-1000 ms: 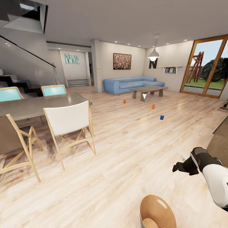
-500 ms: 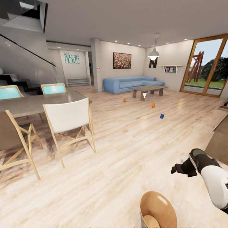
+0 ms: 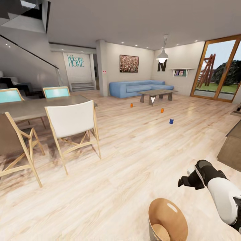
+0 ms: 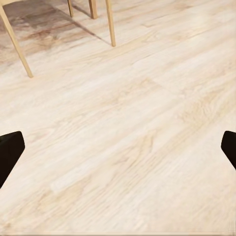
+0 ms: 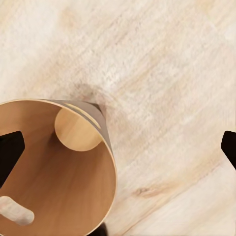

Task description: Put the three can of soda from the living room inside the tash can in the kitchen.

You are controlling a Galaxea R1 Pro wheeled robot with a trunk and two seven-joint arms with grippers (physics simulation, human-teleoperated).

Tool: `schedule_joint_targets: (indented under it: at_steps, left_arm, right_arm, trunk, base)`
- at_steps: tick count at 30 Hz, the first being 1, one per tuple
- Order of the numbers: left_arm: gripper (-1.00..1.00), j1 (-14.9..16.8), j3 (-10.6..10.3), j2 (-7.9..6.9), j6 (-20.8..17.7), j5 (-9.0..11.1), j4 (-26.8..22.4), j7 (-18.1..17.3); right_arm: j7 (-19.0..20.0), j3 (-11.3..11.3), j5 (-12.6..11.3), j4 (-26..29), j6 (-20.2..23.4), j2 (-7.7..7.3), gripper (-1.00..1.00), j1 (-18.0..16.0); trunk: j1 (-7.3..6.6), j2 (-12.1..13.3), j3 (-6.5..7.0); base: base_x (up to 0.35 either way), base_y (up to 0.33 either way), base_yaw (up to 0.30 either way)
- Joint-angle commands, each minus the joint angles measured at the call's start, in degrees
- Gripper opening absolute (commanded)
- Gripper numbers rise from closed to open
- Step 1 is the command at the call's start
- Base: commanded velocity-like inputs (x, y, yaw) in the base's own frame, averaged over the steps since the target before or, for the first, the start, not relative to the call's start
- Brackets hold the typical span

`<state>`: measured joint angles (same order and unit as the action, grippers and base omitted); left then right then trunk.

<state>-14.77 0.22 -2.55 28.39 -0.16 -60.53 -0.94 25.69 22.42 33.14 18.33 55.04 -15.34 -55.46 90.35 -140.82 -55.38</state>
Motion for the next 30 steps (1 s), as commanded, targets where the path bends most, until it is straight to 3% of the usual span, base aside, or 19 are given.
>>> schedule_joint_targets:
  at_steps: [1, 6, 30]
  left_arm:
    - [1.00, 0.0, 0.0, 0.00, 0.0, 0.0, 0.0, 0.0]
    - [1.00, 0.0, 0.0, 0.00, 0.0, 0.0, 0.0, 0.0]
    - [1.00, 0.0, 0.0, 0.00, 0.0, 0.1, 0.0, 0.0]
  right_arm:
    - [-0.1, 0.0, 0.0, 0.0, 0.0, 0.08, 1.00, 0.0]
    - [-0.2, 0.0, 0.0, 0.0, -0.1, 0.27, 1.00, 0.1]
    - [-0.4, 0.0, 0.1, 0.0, -0.2, 0.66, 1.00, 0.1]
  trunk:
    - [0.23, -0.4, -0.18]
    - [1.32, -2.4, -1.08]
    - [1.94, -2.7, -6.40]
  base:
    - [0.000, 0.000, 0.000]
    - [0.000, 0.000, 0.000]
    - [0.000, 0.000, 0.000]
